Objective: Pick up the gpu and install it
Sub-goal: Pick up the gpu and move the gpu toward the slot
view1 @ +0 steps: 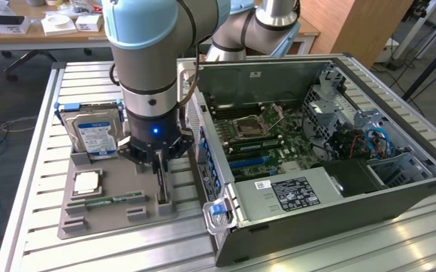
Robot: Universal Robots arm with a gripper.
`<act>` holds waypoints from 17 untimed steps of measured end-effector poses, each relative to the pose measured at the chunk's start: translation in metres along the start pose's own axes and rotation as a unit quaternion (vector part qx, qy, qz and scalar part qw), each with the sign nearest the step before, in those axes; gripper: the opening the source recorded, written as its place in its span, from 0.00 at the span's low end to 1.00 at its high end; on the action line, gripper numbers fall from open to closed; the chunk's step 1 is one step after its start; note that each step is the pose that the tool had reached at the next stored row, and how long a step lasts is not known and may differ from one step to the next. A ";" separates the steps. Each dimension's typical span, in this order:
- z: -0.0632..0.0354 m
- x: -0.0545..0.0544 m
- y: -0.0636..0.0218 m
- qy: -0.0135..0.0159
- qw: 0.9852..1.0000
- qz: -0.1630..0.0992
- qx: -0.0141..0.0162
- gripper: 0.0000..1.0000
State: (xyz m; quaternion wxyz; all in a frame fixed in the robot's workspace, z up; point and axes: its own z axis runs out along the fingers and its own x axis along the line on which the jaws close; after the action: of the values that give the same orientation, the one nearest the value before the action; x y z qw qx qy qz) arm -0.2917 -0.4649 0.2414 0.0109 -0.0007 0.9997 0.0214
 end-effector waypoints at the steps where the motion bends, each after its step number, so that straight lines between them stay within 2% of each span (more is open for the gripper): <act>1: -0.0028 0.000 0.0001 0.000 1.000 0.000 0.000 0.26; 7: -0.0249 -0.001 0.0011 0.000 1.000 0.000 0.000 0.26; 17: -0.0702 -0.002 0.0030 0.000 1.000 0.000 0.000 0.26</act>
State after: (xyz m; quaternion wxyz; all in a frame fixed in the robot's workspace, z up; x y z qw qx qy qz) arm -0.2917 -0.4649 0.3117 0.0109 -0.0007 0.9997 0.0214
